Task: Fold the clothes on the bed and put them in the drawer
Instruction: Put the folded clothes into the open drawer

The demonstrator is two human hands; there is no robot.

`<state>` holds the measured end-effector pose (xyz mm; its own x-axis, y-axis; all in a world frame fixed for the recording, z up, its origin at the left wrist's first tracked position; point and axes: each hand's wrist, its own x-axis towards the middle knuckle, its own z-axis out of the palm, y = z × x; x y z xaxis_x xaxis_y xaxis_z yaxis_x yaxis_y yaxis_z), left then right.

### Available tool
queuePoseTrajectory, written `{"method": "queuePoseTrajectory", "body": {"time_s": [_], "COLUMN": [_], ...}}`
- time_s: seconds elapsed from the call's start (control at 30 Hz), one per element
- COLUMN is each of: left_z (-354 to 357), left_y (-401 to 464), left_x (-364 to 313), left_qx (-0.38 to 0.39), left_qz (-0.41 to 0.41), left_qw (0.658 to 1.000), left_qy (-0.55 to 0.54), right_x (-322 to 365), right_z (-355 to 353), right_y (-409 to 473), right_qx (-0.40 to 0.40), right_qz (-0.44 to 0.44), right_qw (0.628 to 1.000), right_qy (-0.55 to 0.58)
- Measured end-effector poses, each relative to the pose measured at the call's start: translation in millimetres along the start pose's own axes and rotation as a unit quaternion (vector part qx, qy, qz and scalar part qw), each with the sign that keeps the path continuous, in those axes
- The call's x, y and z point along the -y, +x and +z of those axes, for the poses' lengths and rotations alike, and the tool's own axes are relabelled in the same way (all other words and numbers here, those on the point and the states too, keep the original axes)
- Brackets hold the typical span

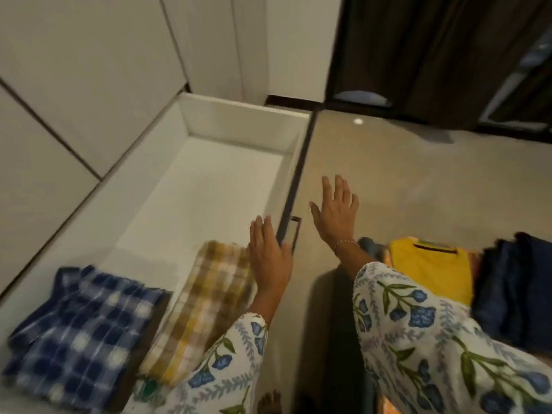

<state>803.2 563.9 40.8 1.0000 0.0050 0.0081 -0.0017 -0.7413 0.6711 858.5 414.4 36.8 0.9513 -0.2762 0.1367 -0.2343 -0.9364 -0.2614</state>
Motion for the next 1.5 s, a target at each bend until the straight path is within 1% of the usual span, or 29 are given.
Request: {"method": "queuePoseTrajectory", "body": {"time_s": [0.03,0.1,0.2,0.3,0.37,0.43,0.5,0.53,0.57,0.63,0.7,0.77,0.8,0.87,0.93,1.0,1.03,1.07,1.1,1.17,1.23,1.27,1.3,1.37,1.4,1.5], "left_z": [16.4,42.8,101.3,160.6,204.1,240.4,280.5,303.8,318.8,356.3,386.0,402.2,409.4,416.7,418.8,419.4,419.5,419.2,419.7,415.5,407.5,397.9,384.9,360.2,350.9,315.7], "left_y": [-2.7,-5.6,-11.1,-17.5,-20.5,-19.8,-19.1,-18.7,-19.1,-19.6,-19.9,-23.5,-25.3,-25.8,-21.2,-15.9,-13.4,-11.0,-8.8,-2.4,4.6,7.7,12.1,22.0,28.9,50.9], "left_x": [-24.9,-49.9,-85.3,-109.1,-118.1,-123.8,-129.4,-130.8,-130.8,-129.7,-125.0,-124.7,-126.1,-126.2,-123.9,-118.9,-116.7,-113.6,-112.9,-108.5,-104.2,-106.5,-111.5,-121.6,-123.5,-132.6], "left_qx": [0.023,0.051,0.12,0.167,0.199,0.219,0.246,0.273,0.299,0.337,0.353,0.353,0.345,0.327,0.304,0.314,0.32,0.325,0.331,0.358,0.377,0.386,0.391,0.38,0.37,0.339], "left_qz": [0.025,0.05,0.09,0.091,0.075,0.053,-0.001,-0.045,-0.092,-0.19,-0.252,-0.261,-0.263,-0.287,-0.326,-0.345,-0.339,-0.33,-0.32,-0.336,-0.367,-0.37,-0.364,-0.345,-0.329,-0.286], "left_qw": [0.999,0.997,0.989,0.981,0.976,0.972,0.965,0.956,0.943,0.912,0.896,0.897,0.9,0.898,0.888,0.877,0.876,0.875,0.871,0.84,0.807,0.794,0.791,0.801,0.811,0.837], "left_qy": [-0.008,-0.016,-0.014,-0.028,-0.041,-0.064,-0.088,-0.097,-0.11,-0.134,-0.094,-0.039,-0.036,-0.073,-0.113,-0.116,-0.122,-0.139,-0.168,-0.232,-0.27,-0.288,-0.298,-0.308,-0.31,-0.321], "right_x": [-33.2,-78.9,-159.4,-230.0,-275.8,-312.5,-351.4,-371.7,-384.2,-413.5,-431.2,-439.5,-443.7,-447.8,-452.7,-456.6,-458.5,-458.8,-460.2,-459.6,-452.6,-446.9,-440.3,-428.5,-421.6,-398.0], "right_z": [-7.9,-14.7,-21.6,-15.9,-5.5,8.7,28.3,38.9,44.9,60.2,72.5,82.4,85.9,88.3,88.6,87.8,87.6,87.4,85.8,84.3,77.1,71.3,64.7,51.7,45.3,25.1], "right_y": [-10.9,-25.0,-45.0,-66.2,-77.2,-82.1,-82.1,-79.8,-78.7,-70.9,-62.3,-55.8,-52.9,-48.7,-47.5,-50.5,-52.5,-55.0,-57.6,-60.8,-60.5,-58.5,-53.4,-41.8,-35.0,-8.8], "right_qx": [0.002,0.011,0.015,0.014,0.016,0.04,0.054,0.063,0.07,0.082,0.091,0.094,0.103,0.127,0.155,0.174,0.184,0.19,0.184,0.164,0.158,0.156,0.153,0.143,0.143,0.144], "right_qz": [0.041,0.088,0.16,0.217,0.24,0.261,0.299,0.319,0.342,0.413,0.486,0.536,0.552,0.572,0.578,0.588,0.586,0.577,0.562,0.527,0.497,0.485,0.476,0.462,0.455,0.426], "right_qw": [0.999,0.996,0.986,0.975,0.97,0.964,0.952,0.942,0.928,0.882,0.83,0.789,0.776,0.758,0.734,0.693,0.676,0.671,0.677,0.703,0.723,0.731,0.736,0.737,0.738,0.757], "right_qy": [-0.008,-0.024,-0.053,-0.046,-0.031,-0.007,0.045,0.085,0.131,0.214,0.259,0.285,0.287,0.287,0.322,0.38,0.407,0.425,0.437,0.449,0.452,0.454,0.457,0.472,0.477,0.474]}}
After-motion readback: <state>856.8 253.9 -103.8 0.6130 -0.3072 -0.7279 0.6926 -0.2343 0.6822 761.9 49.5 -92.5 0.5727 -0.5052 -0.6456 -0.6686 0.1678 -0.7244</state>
